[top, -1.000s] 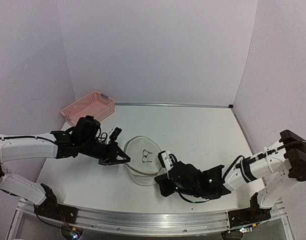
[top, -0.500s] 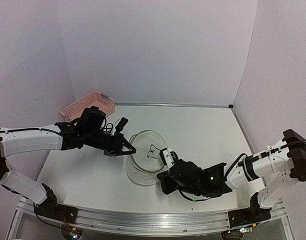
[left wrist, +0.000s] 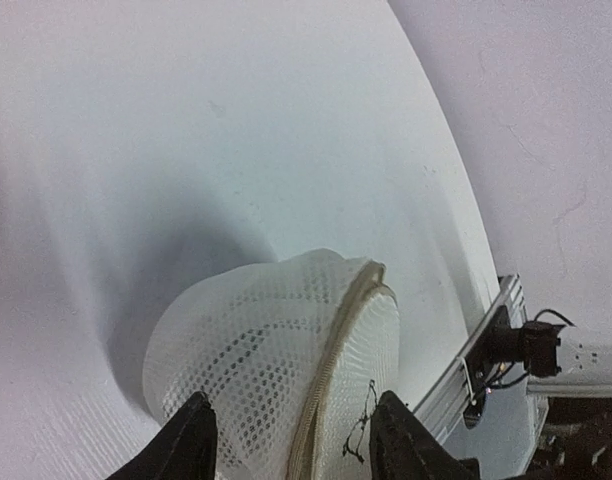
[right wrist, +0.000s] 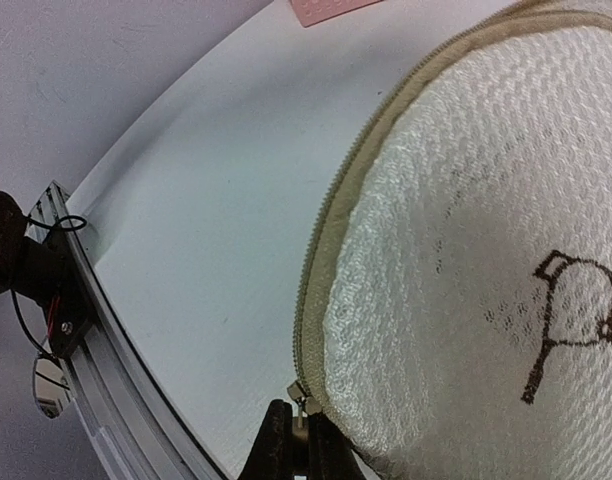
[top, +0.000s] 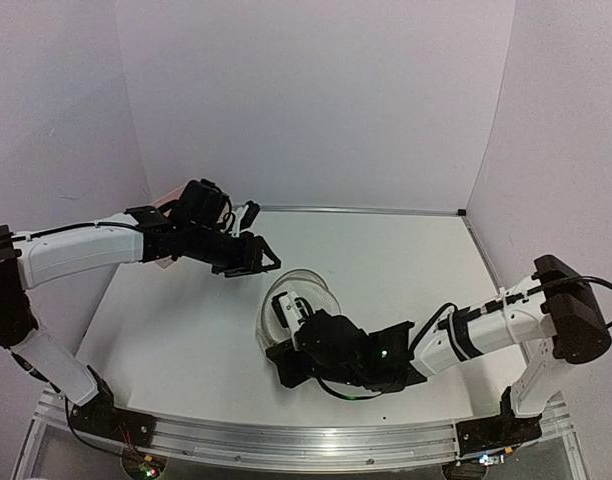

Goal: Unzip the laundry bag and remove the bra
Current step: Adjust the laundry bag at the center of the board, then hold the laundry bag at the center of the board.

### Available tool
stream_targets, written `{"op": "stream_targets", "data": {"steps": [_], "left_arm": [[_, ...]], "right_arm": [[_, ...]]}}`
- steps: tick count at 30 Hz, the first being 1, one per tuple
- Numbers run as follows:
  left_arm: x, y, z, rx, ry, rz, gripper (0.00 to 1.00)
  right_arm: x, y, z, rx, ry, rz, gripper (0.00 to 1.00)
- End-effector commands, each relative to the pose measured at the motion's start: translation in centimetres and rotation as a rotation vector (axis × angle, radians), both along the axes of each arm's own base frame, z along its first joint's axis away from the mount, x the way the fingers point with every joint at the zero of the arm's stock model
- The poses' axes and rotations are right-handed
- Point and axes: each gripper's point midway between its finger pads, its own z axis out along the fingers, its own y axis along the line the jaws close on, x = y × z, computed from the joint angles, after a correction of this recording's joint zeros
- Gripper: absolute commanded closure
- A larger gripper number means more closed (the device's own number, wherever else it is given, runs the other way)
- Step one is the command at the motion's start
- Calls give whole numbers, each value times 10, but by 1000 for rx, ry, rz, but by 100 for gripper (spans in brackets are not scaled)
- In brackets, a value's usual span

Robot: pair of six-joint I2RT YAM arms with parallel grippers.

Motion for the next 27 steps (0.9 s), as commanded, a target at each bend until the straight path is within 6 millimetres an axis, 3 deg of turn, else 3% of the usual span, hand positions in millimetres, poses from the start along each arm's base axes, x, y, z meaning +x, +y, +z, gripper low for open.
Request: {"op": "stream_targets", "data": {"steps": [1,5,10,17,27], "left_arm": [[18,28,31,74,-115,136,43],[12,54,47,87,-158,212,35],[-14,62,50,28,-116,185,33],[-51,54,30,-52,9,58,32],[-63,35,-4,-91,117,-16,32]], "right_arm": [[2,32,30,85,-25,27,100],[6,36,31,68,-47,21,100],[9,34,32,56,-65,17,100],[7,29,27,35,-73,31,100],[2,23,22,28,-63,47,100]]}}
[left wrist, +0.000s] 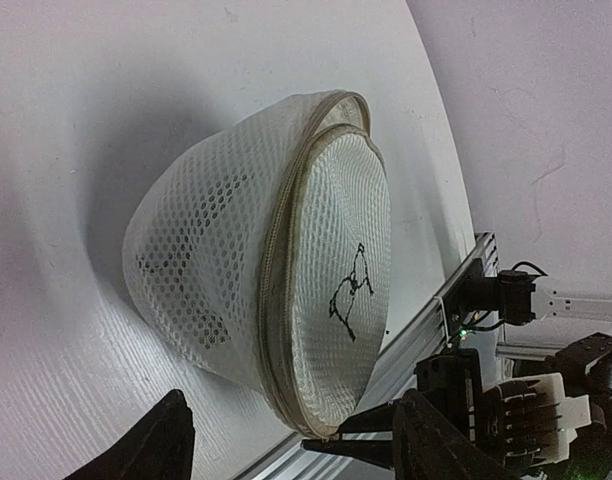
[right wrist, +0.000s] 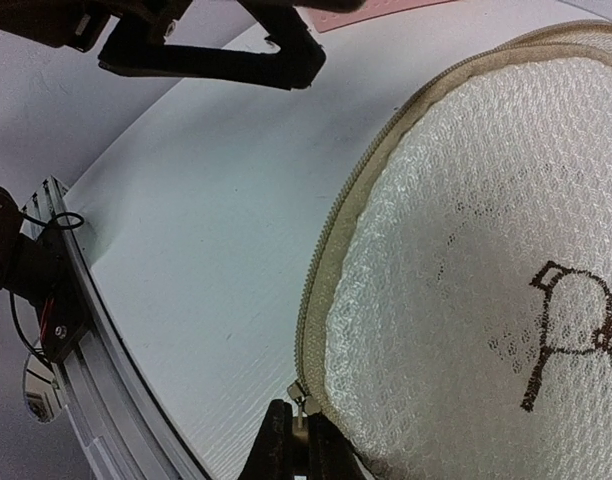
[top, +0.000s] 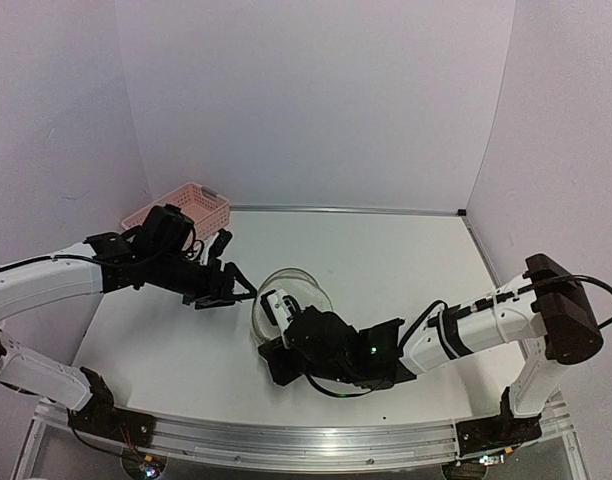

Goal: Unzip the laundry bag and remove the bra
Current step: Hold the laundry bag at the center of the board.

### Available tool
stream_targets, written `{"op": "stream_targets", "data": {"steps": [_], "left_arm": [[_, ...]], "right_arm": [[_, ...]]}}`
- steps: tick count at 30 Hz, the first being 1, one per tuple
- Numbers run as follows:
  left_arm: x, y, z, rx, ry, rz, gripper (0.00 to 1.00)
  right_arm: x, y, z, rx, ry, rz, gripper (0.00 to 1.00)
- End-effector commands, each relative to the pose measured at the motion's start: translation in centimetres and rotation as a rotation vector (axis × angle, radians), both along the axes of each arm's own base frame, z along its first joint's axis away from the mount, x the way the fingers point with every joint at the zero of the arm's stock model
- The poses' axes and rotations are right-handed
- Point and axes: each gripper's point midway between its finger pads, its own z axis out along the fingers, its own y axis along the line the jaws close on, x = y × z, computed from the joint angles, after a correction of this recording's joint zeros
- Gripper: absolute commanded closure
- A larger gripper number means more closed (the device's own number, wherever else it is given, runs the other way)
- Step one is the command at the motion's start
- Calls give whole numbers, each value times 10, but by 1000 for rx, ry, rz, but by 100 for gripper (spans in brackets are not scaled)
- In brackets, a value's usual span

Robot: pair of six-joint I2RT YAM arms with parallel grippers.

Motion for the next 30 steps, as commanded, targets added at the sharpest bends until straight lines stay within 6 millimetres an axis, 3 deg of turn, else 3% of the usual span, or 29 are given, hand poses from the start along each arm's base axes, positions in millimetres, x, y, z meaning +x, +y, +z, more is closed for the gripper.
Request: {"op": "stream_targets", "data": {"steps": [1,6,10,16,27,30], "left_arm": [[1,-18,1,-69,5,-40,32],[-2,-35,-16,-55,32,-78,32],[0,-38,-30,-20,46,-69,32],[8,-38,-31,-5,31,-39,35],[9,-49,-28,-35,39,-65,68],[9,-53,-26,-48,38,-79,82]], "right_arm": [[-1,3,18,50,-15,11,100],[-3,4,14,48,-3,19,100],[-4,1,16,52,-5,18,100],[-5,-3,13,39,-11,29,100],[-11,-4,12,48,12,52,100],[-11,-4,14,50,8,56,100]]}}
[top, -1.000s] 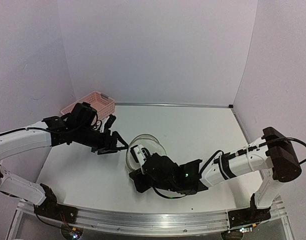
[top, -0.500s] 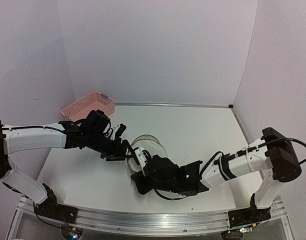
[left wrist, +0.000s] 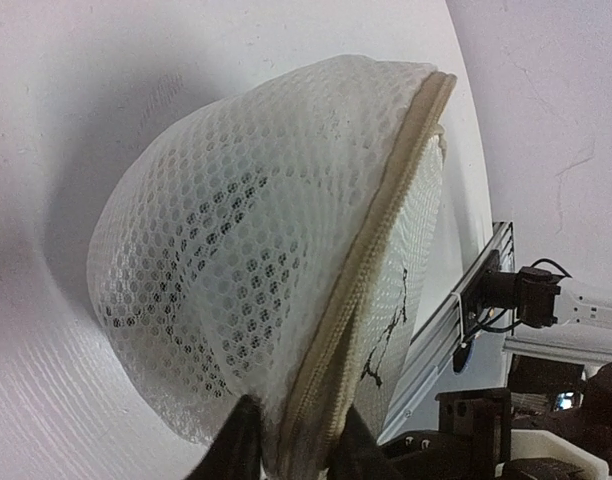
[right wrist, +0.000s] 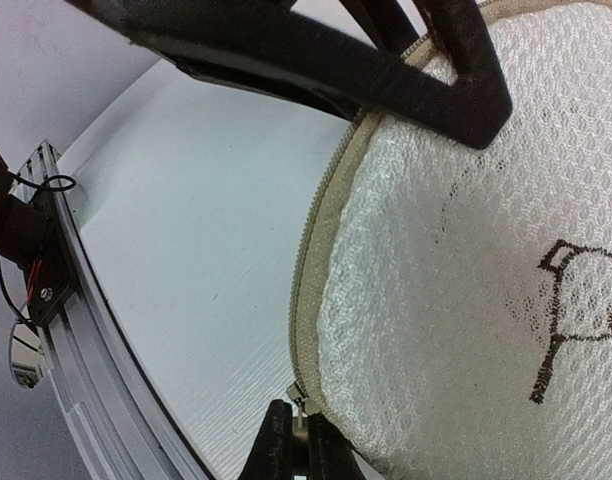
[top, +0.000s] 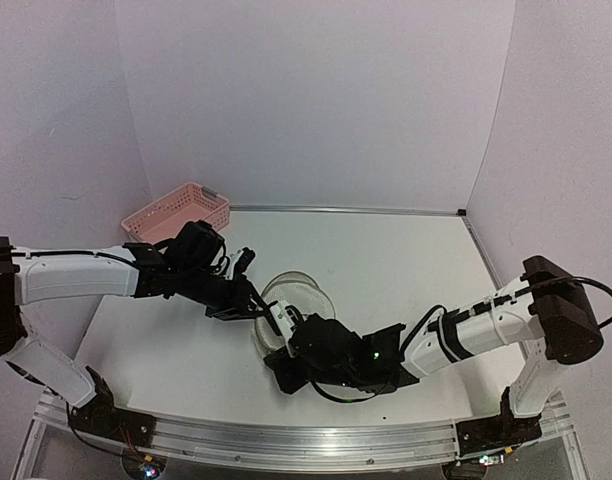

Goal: Unzip the laundry bag and remove the bra
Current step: Hold the laundry bag at the center of the board, then unzip the zipper of the laundry bag.

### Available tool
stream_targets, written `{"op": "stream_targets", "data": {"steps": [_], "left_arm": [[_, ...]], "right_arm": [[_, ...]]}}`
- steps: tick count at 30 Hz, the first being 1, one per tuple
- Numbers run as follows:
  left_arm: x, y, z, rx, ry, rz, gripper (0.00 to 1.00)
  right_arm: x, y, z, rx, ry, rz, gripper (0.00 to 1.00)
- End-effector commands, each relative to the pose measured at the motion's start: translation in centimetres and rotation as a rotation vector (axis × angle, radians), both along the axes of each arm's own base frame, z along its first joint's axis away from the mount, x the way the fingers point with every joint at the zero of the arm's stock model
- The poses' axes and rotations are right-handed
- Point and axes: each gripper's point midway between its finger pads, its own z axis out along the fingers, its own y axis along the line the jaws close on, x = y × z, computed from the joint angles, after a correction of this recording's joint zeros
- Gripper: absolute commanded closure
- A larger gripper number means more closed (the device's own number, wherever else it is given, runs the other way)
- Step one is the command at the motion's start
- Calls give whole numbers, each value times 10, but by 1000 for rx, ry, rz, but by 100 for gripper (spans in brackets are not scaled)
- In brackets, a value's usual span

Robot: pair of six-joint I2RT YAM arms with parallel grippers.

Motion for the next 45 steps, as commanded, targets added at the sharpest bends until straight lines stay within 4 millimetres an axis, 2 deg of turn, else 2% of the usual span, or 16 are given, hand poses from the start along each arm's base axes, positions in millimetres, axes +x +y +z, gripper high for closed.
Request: {"op": "stream_targets", "data": {"steps": [1,4,5,9,20,24,28,30,34,37,45], "left_arm": [[6,-18,25,-80,-50,-36,87],[7,-19,28,-85,-57,-31,99],[7,-18,30,-89,-63,-28,100],[10,-15,42,-104,-94,-2,100],[8,-6,68,-165,-153,35,100],[5,-6,74,-188,-162,26,100],[2,-6,73,-195,-159,16,100],[0,-6,71,-195,-156,12,100],[-2,-6,72,-200,-161,9,100],[-2,-5,72,-202,-167,10,100],[-4,-6,75,-208,-190,-16,100]], "right_arm": [[-1,6,36,98,-21,15,100],[-1,5,36,96,-22,13,100],[-1,4,35,95,-21,12,100],[-2,-3,31,87,-15,0,100],[2,-48,1,35,19,-111,100],[5,-56,-1,37,26,-141,100],[5,-55,4,50,25,-142,100],[5,-53,8,56,20,-136,96],[6,-52,15,69,11,-134,82],[5,-53,21,77,0,-125,74],[14,-75,47,47,-99,-145,52]]}}
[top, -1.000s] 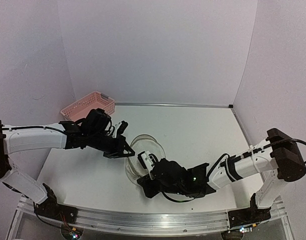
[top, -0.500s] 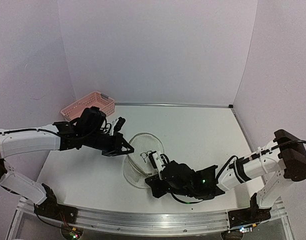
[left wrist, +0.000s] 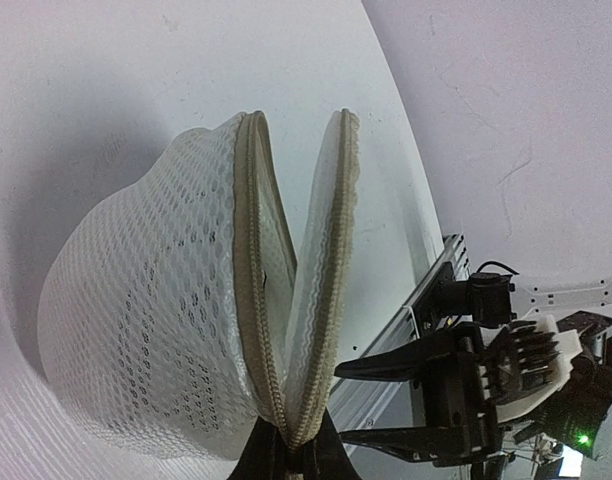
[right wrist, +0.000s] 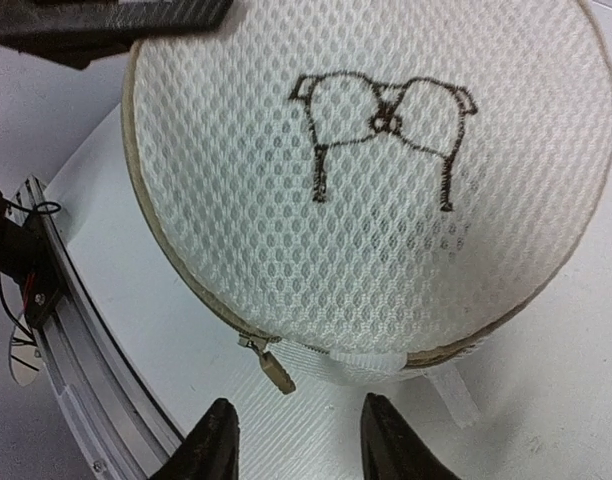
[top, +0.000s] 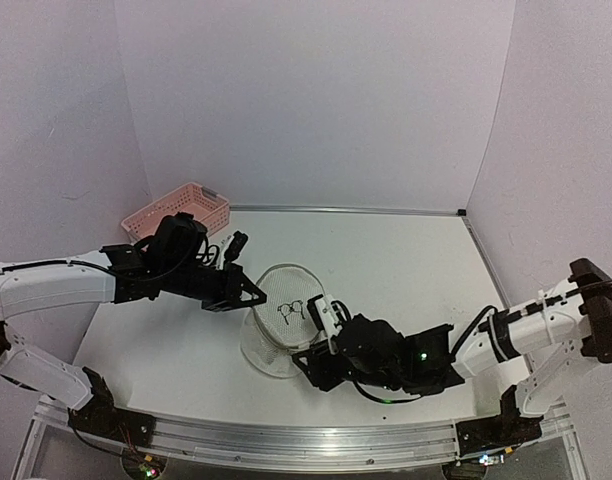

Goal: Unzip the laundry bag and remove the bra
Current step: Unzip the zipper of the laundry bag, then pass from the left arm to the right

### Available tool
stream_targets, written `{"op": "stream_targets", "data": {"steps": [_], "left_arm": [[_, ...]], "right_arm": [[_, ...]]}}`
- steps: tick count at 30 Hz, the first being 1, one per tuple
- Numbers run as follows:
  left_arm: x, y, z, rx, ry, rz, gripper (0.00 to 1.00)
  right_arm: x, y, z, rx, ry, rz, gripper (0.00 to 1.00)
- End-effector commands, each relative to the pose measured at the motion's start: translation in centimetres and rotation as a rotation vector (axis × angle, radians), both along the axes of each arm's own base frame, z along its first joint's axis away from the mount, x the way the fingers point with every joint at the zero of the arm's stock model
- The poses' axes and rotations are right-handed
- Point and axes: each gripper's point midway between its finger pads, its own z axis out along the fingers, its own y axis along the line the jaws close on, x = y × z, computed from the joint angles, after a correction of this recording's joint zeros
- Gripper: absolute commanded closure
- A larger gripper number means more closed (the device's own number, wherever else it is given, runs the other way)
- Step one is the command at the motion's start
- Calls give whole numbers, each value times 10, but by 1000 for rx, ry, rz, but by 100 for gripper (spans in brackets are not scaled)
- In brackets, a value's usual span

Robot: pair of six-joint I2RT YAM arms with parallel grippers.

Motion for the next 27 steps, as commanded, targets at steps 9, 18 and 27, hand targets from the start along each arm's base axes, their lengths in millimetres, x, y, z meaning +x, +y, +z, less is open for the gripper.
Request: {"op": "stream_targets", "data": {"steps": [9,18,27], "left_arm": [[-12,-9,47,-143,-232,-146,100],[-26,-15,62,-227,-315,-243,100],[-33,-22,65,-276,-334,-311,100]], "right_arm": [[50,-45,81,-78,-189,-31,44],[73,-58,111,35,-131,65,39],[73,-51,114,120,-53,176,38]]}}
